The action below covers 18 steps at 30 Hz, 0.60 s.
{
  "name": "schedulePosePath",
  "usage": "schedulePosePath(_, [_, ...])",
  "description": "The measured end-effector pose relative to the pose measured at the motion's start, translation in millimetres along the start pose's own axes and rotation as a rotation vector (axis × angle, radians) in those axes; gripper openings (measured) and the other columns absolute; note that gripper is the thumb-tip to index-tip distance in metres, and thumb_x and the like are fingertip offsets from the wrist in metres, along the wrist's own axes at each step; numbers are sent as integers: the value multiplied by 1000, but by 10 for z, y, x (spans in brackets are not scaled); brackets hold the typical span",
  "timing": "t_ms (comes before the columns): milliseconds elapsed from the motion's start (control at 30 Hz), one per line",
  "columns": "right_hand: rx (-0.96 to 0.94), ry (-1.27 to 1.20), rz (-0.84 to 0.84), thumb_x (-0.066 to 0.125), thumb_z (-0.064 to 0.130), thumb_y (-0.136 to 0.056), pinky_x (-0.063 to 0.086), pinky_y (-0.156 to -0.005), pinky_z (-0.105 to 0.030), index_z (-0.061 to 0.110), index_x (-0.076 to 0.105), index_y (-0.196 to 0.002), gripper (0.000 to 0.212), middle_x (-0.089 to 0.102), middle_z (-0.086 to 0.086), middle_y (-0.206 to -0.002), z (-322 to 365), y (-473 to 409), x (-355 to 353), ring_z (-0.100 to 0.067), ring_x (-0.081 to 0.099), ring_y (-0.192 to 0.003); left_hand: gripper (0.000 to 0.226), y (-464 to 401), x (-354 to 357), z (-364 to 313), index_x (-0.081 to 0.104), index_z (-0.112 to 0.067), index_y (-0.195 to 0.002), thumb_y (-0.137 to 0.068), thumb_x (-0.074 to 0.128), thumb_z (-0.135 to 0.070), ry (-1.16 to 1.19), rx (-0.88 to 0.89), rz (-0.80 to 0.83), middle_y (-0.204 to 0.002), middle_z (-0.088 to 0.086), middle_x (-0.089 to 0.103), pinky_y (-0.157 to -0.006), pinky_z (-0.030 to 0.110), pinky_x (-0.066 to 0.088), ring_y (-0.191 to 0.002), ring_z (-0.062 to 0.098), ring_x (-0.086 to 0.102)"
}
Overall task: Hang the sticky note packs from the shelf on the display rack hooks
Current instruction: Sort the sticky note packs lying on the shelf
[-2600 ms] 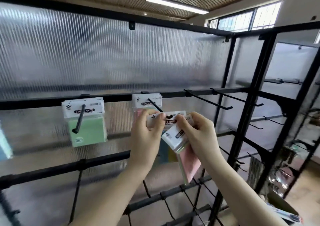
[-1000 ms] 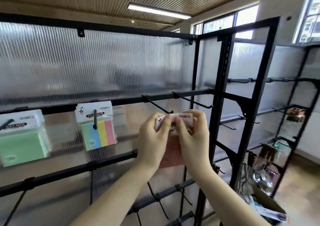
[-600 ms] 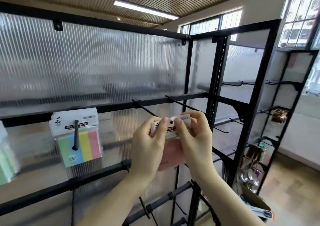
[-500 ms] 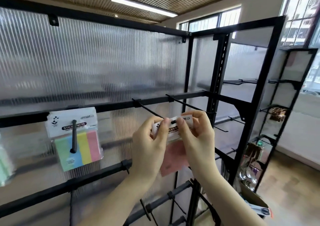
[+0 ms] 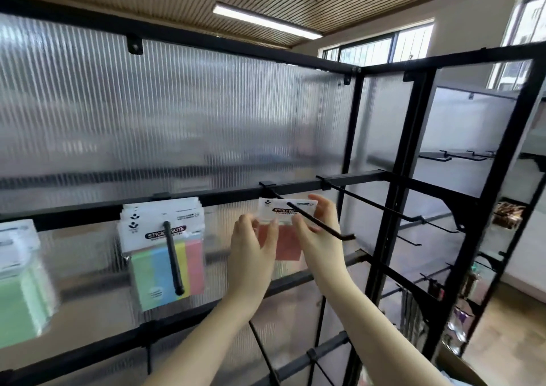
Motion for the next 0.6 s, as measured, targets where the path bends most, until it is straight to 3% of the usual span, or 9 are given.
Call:
schedulePosePath(133, [40, 15, -33, 60, 11, -91, 41, -80, -4, 22, 44, -125, 39, 51, 12, -117, -162, -118, 195, 2, 50, -105, 31, -72, 21, 199, 46, -19, -104, -94, 46, -48, -28, -120, 13, -98, -2, 56, -73, 30, 51, -89, 13, 57])
schedulePosePath(267, [169, 42, -16, 60, 13, -91, 43, -87, -21, 11, 43, -127, 40, 53, -1, -117, -326, -120, 235, -15, 54, -109, 30, -75, 36, 326, 47, -16, -99, -95, 45, -46, -95, -219, 39, -95, 0, 58, -61, 26, 40, -83, 14, 56])
schedulePosePath(400, [349, 121, 77, 59, 20, -93, 45, -87, -28, 10, 46, -120, 31, 56, 0, -106, -489, -36, 179, -14, 56, -99, 30, -5, 8, 478, 46, -17, -95, -97, 41, -47, -221, -318, 140, -89, -1, 57, -55, 23, 35, -73, 8, 53])
schedulePosePath(467, [435, 190, 175, 56, 23, -95, 49, -88, -32, 9, 51, -115, 25, 60, -2, -104, -608, 48, 157, -17, 58, -97, 29, 63, -21, 543, 48, -15, -97, -97, 42, -43, -265, -357, 176, -90, -2, 56, -60, 26, 39, -76, 11, 54])
schedulePosePath(600, [456, 279, 330, 51, 17, -96, 46, -74, -32, 8, 59, -106, 16, 64, -7, -97, -727, 229, 156, -18, 57, -83, 16, 280, -173, 593, 55, -16, -102, -97, 47, -29, -344, -434, 203, -100, -2, 61, -81, 31, 48, -93, 16, 57])
Point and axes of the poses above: each hand's wrist, its own y-axis away from the middle knuckle, its own x-axis out of the palm, z = x × y, the point moved 1 cm from there along -y, towards the middle knuckle
